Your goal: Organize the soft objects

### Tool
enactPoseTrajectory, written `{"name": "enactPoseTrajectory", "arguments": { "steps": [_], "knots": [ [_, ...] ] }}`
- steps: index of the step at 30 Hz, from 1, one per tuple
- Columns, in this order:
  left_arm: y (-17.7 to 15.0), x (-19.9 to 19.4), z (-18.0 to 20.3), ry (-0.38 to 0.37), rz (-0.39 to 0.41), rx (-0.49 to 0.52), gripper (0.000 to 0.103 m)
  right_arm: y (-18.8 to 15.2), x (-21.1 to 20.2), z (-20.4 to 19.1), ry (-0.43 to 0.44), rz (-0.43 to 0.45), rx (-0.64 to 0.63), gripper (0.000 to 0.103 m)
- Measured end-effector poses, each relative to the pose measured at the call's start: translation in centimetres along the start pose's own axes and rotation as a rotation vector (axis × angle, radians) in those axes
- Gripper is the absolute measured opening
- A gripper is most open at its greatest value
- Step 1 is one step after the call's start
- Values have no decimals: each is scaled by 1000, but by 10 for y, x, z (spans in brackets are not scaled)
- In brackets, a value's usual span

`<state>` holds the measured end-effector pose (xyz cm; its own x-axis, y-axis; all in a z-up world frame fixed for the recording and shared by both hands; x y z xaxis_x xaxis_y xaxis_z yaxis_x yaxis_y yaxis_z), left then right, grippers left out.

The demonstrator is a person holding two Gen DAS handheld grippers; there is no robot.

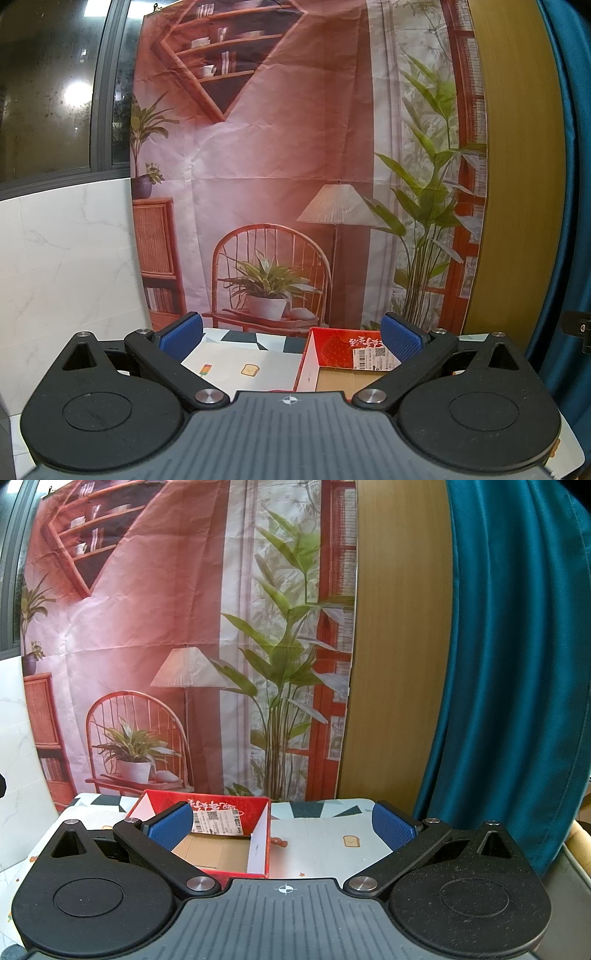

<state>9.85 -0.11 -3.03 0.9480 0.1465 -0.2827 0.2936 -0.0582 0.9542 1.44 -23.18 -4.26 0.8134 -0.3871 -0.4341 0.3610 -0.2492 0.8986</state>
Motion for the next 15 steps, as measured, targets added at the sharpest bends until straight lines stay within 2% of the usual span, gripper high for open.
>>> {"name": "enactPoseTrajectory", "arguments": {
  "steps": [15],
  "knots": [
    [-1,0,0,0,1,-1,103,0,0,0,1,-1,1,103]
  ]
}}
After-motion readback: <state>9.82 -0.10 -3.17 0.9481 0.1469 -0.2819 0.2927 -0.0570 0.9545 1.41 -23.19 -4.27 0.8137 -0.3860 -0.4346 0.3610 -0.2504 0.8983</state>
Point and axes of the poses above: each gripper's, at about its wrist camera, not at the fingertips, and x roughly the way its jaws point, z to its right, y to its top, the point moved 10 cm from there along x, roughly the way its jaws point, and after that the axes turned 9 degrees about y, right-handed, at the moved point
